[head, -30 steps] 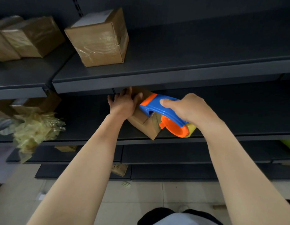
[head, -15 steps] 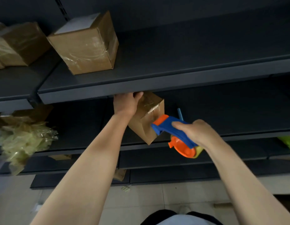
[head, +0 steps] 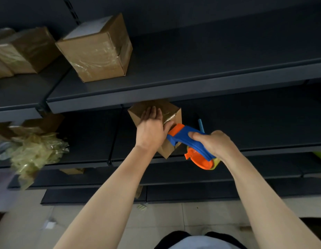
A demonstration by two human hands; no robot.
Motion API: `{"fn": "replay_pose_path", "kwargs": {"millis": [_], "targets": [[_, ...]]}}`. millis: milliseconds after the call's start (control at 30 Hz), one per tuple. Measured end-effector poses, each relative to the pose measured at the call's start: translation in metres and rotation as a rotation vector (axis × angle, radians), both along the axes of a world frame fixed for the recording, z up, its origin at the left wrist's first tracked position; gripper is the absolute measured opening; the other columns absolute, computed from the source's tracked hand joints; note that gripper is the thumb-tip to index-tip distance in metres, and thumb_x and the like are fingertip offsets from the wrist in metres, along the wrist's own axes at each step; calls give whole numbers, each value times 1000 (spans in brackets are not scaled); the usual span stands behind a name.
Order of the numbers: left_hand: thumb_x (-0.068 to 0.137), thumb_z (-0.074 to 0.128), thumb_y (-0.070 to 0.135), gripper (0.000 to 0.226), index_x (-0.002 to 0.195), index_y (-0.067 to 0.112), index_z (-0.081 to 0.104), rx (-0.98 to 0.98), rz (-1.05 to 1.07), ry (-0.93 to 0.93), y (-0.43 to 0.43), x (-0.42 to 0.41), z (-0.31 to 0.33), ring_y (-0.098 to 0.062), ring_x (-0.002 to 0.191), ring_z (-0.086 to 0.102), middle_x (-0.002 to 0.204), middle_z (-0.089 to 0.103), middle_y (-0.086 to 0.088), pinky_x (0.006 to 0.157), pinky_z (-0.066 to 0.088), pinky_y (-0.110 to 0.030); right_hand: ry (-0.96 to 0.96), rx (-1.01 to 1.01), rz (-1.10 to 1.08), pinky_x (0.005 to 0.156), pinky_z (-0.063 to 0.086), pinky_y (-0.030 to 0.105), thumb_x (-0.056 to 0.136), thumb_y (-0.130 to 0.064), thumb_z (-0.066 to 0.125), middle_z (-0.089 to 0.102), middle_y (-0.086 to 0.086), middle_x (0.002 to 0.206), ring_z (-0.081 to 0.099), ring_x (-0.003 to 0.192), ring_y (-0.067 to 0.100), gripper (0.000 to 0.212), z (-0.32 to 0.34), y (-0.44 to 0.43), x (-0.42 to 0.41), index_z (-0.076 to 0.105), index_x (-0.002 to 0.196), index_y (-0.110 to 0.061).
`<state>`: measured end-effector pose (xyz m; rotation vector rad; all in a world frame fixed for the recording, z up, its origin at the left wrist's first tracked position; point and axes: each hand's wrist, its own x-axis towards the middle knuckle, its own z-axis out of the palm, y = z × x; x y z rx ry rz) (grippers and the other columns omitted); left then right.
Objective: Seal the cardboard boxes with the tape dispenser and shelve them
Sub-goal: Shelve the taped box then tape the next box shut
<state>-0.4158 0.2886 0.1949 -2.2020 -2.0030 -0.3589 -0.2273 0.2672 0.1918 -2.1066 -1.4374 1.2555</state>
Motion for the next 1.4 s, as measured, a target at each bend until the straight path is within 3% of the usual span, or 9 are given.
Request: {"fn": "replay_pose_path", "kwargs": {"millis": [167, 333, 433, 567, 700, 900, 1067, 1167, 1400], "targets": [[95, 43, 49, 65, 136, -1, 45, 57, -16, -40, -13, 6, -4, -30, 137, 34, 143, 42, -20, 113, 22, -36, -10, 9, 16, 46, 35, 24, 73, -72, 59, 62, 2, 65, 59, 53, 14, 60, 4, -3, 6, 57, 83, -13], [96, 38, 51, 63, 138, 4, 45, 42, 0, -53, -15, 1, 4, -25, 137, 35, 144, 43, -15, 109, 29, -33, 9, 21, 51, 48, 37, 24, 76, -71, 58, 62, 3, 68, 59, 56, 15, 61, 6, -8, 2, 59, 88, -11], [97, 40, 47, 58, 135, 4, 48, 66, 34, -126, -23, -3, 10, -24, 129, 45, 139, 50, -13, 97, 40, -33, 2, 47, 81, 48, 37, 23, 74, -72, 60, 62, 2, 66, 58, 53, 14, 61, 14, -10, 3, 60, 84, -11], [94, 51, 41, 38, 106, 8, 66, 165, 69, -335, -30, -14, 27, -25, 83, 64, 93, 69, -8, 68, 50, -34, -15, 126, 93, 47, 35, 24, 70, -73, 62, 64, 2, 66, 60, 53, 15, 60, 32, -10, 2, 62, 80, -13], [90, 57, 44, 49, 66, 2, 59, 16, 181, -704, -23, -37, 28, -13, 43, 39, 49, 45, 2, 44, 29, -26, -77, 197, 97, 45, 34, 24, 66, -71, 65, 62, 1, 66, 60, 55, 15, 57, 54, -4, -7, 58, 76, -16], [93, 52, 46, 46, 65, 10, 58, -139, 353, -934, -14, -59, -6, -8, 45, 38, 49, 43, 7, 43, 29, -22, -127, 166, 182, 46, 35, 26, 71, -67, 64, 56, 2, 68, 57, 59, 17, 53, 54, 3, -41, 46, 69, -18], [81, 63, 55, 44, 85, 11, 66, -223, 491, -1035, 2, -73, -27, -16, 70, 61, 76, 66, -2, 54, 42, -26, -153, 161, 257, 48, 37, 27, 75, -66, 61, 58, 4, 72, 58, 62, 18, 52, 52, 15, -68, 47, 74, -16], [83, 64, 50, 41, 69, 12, 62, -237, 539, -1060, 7, -77, -41, -17, 62, 57, 66, 61, -2, 52, 40, -27, -193, 149, 290, 48, 36, 27, 75, -67, 60, 57, 3, 73, 57, 63, 18, 53, 48, 23, -76, 45, 72, -16], [80, 66, 53, 45, 70, 10, 59, -272, 541, -1032, 33, -80, -46, -18, 69, 58, 72, 60, -3, 70, 50, -35, -208, 36, 200, 50, 35, 28, 62, -72, 69, 60, 3, 67, 59, 60, 18, 58, 44, 24, 6, 56, 71, -16]]}}
